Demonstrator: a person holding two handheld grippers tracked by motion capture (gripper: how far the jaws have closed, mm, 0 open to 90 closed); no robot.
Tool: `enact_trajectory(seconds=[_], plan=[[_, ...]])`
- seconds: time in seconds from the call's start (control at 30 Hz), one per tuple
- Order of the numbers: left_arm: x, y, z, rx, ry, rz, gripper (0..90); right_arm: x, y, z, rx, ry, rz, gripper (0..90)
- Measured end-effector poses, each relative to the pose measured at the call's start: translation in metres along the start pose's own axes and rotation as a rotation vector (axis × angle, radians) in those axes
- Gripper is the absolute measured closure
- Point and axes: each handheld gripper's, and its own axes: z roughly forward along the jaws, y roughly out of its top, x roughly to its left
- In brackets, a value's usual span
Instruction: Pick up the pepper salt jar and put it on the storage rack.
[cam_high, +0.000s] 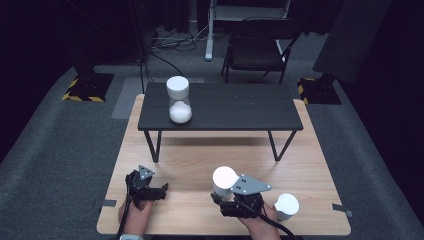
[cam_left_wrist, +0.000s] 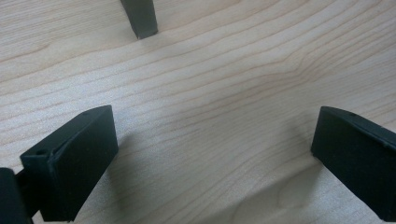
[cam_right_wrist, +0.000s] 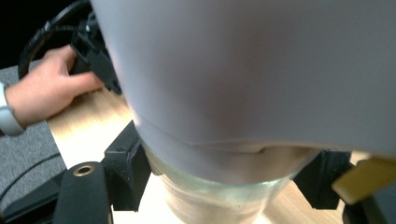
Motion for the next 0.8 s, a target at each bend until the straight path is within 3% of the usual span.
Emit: enact_trajectory(seconds=[0.23,0.8], plan=[[0.0,0.0,0.0,0.0,0.0,-0.001,0.2,0.002,0.018,-0.009,-0.006,-0.033,0.005,30.1],[-0.001,0.001,0.001,0.0,0.004,-0.007,0.2,-0.011,0.048,-0.018,-0.016,-0.038,0.022,30.1]])
